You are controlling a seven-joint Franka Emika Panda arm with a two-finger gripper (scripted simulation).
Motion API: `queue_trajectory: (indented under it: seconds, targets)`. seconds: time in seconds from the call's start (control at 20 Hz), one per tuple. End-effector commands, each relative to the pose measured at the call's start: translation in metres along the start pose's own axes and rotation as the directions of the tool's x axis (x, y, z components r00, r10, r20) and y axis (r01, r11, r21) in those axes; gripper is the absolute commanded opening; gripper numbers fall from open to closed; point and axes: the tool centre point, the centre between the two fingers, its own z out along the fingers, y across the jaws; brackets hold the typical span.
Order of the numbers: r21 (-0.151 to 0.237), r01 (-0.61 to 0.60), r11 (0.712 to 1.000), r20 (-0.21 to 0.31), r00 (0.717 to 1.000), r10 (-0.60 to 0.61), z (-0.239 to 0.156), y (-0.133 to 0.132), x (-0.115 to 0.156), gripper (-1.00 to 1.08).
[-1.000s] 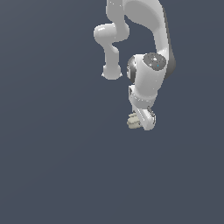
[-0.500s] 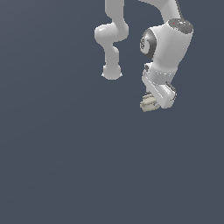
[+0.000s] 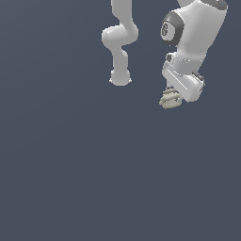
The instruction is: Pick up the object and move it to a goal position.
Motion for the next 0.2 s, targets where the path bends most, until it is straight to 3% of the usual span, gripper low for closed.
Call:
queue_trajectory:
  seconds: [0.0, 0.15]
  targets:
    - [-0.001, -0.001, 1.000, 0.000, 1.000, 0.001, -0.0040, 0.0017, -0.0041, -1.00]
    - [-0.001, -0.001, 1.000, 0.001, 1.000, 0.001, -0.0041, 0.0010, -0.0046, -1.00]
